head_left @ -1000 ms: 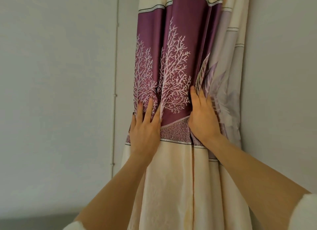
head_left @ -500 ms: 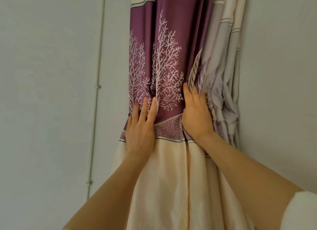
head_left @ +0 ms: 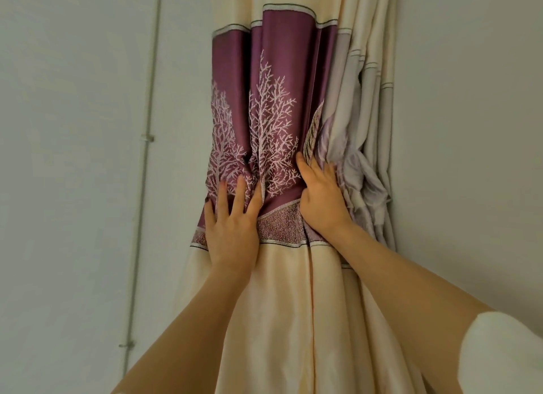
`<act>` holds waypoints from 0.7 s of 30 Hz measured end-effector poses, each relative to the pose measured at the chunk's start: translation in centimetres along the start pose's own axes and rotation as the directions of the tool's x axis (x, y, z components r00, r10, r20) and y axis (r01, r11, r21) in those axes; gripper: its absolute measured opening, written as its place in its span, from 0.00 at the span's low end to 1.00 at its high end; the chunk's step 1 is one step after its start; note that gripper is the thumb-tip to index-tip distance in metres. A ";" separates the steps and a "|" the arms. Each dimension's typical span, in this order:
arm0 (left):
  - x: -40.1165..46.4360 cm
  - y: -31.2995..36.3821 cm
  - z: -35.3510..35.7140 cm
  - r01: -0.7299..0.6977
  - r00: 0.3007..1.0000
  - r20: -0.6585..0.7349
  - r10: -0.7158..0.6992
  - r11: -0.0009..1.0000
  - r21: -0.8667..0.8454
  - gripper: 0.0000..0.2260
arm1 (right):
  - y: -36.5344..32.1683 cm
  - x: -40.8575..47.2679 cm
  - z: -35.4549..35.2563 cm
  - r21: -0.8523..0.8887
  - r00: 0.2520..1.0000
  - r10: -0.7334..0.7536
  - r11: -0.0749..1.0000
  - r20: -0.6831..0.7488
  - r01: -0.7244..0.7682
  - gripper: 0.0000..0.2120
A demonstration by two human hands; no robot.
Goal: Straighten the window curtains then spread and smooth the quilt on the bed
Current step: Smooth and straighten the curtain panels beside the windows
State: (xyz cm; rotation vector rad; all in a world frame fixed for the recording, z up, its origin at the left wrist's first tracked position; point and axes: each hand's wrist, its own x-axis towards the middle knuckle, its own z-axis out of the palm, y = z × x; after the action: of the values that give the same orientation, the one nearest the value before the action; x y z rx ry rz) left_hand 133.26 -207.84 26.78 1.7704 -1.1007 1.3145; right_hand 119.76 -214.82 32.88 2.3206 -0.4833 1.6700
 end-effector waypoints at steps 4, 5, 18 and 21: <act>-0.4 0.1 -0.6 0.009 0.998 0.067 -0.007 0.999 -0.031 0.25 | -0.3 -0.4 -0.9 0.040 0.998 0.016 0.999 0.057 -0.019 0.31; -0.6 0.1 -1.0 0.009 0.996 0.088 -0.005 0.999 -0.045 0.26 | -0.6 -0.6 -1.2 0.066 0.996 0.042 0.997 0.079 -0.048 0.31; -0.2 3.7 -15.6 0.029 0.983 -0.162 -0.086 0.946 -0.322 0.36 | -5.3 -4.6 -10.2 0.014 0.967 0.122 0.992 0.224 -0.128 0.29; 1.9 3.5 -18.6 -0.117 0.952 -0.291 0.094 0.991 -0.062 0.34 | -6.9 -5.1 -11.9 0.138 0.948 0.212 0.958 0.237 -0.249 0.23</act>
State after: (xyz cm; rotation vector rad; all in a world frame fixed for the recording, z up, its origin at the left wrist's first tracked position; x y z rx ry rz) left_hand 122.91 -193.53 33.77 1.4246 -1.0775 1.5166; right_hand 110.68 -203.36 31.82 2.6805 -0.7113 1.6120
